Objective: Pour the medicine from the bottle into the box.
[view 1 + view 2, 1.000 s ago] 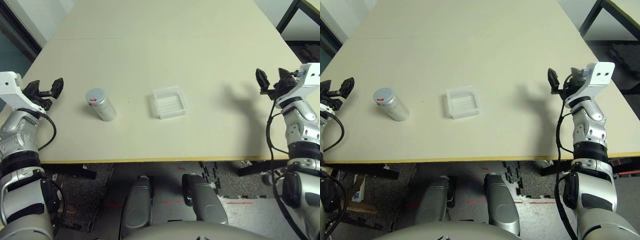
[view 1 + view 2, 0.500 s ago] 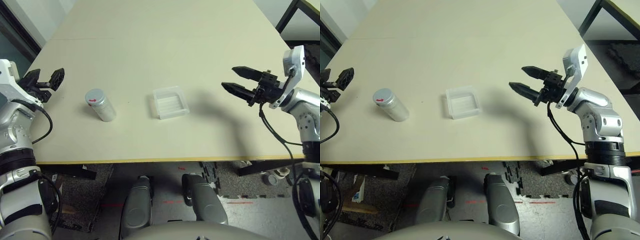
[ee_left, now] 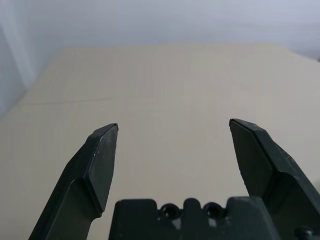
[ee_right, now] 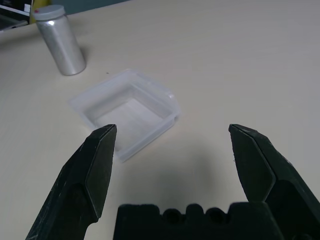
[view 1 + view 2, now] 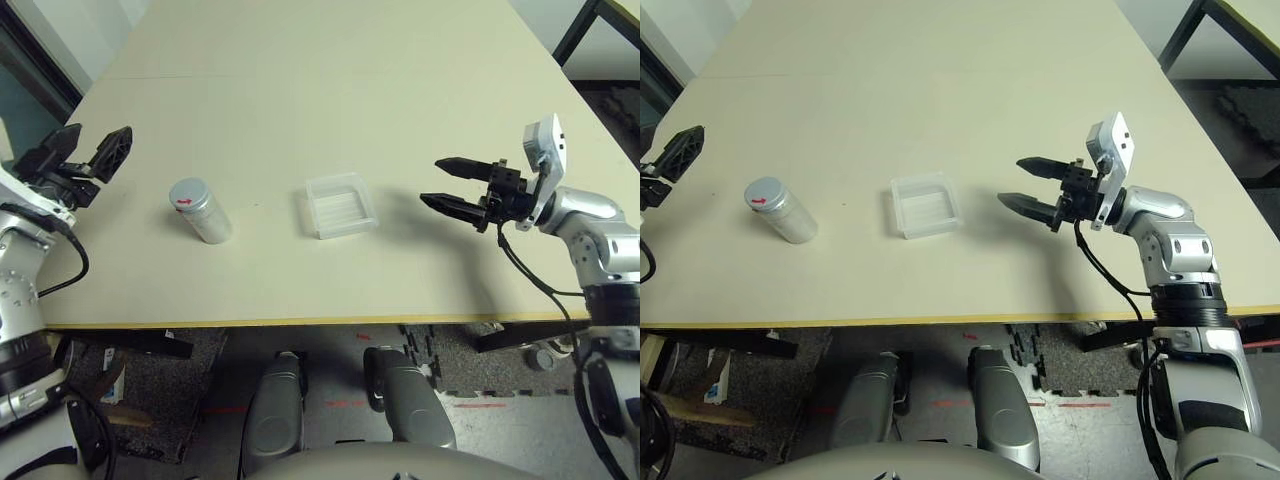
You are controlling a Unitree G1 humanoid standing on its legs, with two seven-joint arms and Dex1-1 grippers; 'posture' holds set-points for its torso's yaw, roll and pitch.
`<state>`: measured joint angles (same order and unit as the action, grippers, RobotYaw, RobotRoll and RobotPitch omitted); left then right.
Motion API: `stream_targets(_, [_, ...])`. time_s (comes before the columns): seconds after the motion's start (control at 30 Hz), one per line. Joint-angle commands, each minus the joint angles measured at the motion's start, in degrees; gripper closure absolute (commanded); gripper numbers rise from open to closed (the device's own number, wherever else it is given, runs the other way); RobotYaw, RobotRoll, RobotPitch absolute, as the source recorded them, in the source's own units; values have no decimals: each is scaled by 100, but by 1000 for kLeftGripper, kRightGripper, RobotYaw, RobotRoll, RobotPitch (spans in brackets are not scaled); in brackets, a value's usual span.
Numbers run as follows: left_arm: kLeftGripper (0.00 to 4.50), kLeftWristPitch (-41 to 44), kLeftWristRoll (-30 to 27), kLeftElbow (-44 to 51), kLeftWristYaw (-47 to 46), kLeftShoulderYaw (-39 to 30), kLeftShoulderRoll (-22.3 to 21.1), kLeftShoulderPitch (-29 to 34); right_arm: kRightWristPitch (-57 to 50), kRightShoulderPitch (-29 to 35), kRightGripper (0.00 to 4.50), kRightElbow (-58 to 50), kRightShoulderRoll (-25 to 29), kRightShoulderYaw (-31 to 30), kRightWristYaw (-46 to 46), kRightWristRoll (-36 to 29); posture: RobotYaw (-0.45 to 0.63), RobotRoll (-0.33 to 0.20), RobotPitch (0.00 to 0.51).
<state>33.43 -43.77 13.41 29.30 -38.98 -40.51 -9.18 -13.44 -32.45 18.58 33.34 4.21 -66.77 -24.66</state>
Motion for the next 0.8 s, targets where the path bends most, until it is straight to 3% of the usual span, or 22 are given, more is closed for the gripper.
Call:
stream_targets(0.03, [38, 428, -554, 727, 44, -243, 105, 633, 170, -93, 32, 243, -38, -62, -63, 118, 152, 0, 215])
stream_targets(0.17, [38, 528, -864, 1252, 159, -271, 233, 1391, 287, -177, 32, 421, -85, -45, -80, 181, 160, 0, 215])
stream_targets(0.4, [38, 32, -391, 1412, 365, 105, 467, 2138, 380, -276, 32, 537, -117, -34, -97, 229, 153, 0, 208])
stream_targets(0.8, [38, -1014, 659, 771, 896, 916, 445, 2111, 434, -267, 32, 464, -128, 23, 33, 245, 123, 0, 211])
